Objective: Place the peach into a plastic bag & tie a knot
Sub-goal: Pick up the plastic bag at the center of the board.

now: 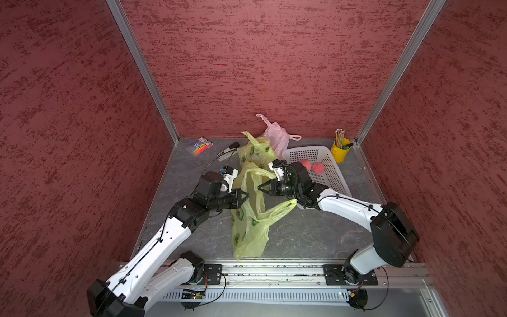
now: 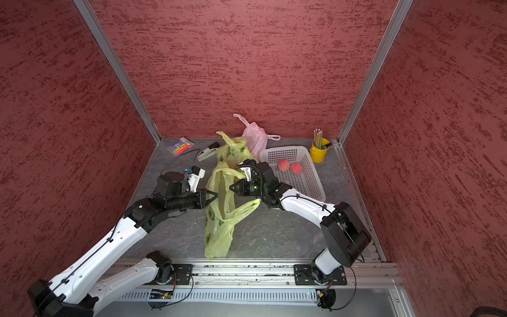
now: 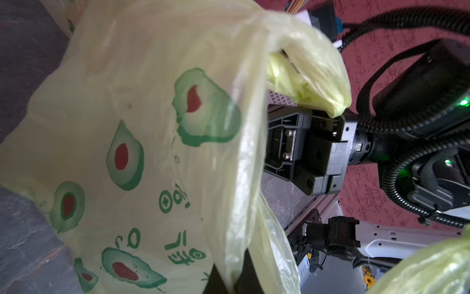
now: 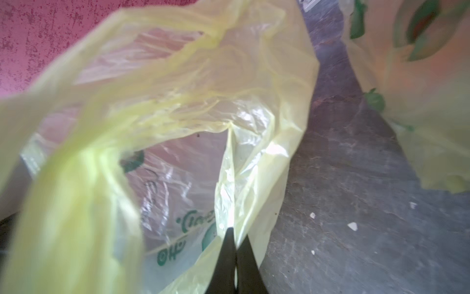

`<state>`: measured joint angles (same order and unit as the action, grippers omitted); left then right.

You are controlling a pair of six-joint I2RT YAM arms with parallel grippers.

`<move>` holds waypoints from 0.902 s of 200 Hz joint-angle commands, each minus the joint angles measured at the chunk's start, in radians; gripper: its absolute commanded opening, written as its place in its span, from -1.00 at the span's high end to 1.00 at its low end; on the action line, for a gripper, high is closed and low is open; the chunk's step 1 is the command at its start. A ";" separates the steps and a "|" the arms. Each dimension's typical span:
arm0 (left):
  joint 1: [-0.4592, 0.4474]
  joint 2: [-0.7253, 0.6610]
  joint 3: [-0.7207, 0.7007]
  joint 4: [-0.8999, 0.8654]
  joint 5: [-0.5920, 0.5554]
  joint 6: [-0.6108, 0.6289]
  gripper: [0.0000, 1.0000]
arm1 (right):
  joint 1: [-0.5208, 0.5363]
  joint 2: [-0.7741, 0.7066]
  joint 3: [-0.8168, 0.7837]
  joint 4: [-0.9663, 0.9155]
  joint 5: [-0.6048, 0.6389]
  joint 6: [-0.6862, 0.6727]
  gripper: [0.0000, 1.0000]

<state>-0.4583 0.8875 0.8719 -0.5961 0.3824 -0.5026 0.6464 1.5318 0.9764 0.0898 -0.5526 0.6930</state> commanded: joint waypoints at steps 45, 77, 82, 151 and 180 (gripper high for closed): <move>0.235 -0.041 0.050 -0.134 0.139 0.097 1.00 | -0.173 -0.073 -0.058 -0.095 0.026 -0.162 1.00; 0.273 0.001 0.092 -0.136 0.165 0.127 1.00 | -0.194 -0.025 0.016 -0.187 0.089 -0.197 1.00; 0.276 0.009 0.100 -0.132 0.173 0.129 1.00 | -0.195 -0.018 0.028 -0.203 0.102 -0.199 1.00; 0.247 0.131 0.125 0.048 0.279 0.085 1.00 | -0.254 -0.087 0.120 -0.359 0.219 -0.241 0.09; 0.203 0.175 0.128 0.099 0.281 0.098 1.00 | -0.332 -0.163 0.123 -0.414 0.268 -0.262 -0.18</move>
<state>-0.2260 1.0382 0.9821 -0.5842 0.6338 -0.4141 0.3744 1.4399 1.0691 -0.2493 -0.3687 0.4614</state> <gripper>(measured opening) 0.047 0.562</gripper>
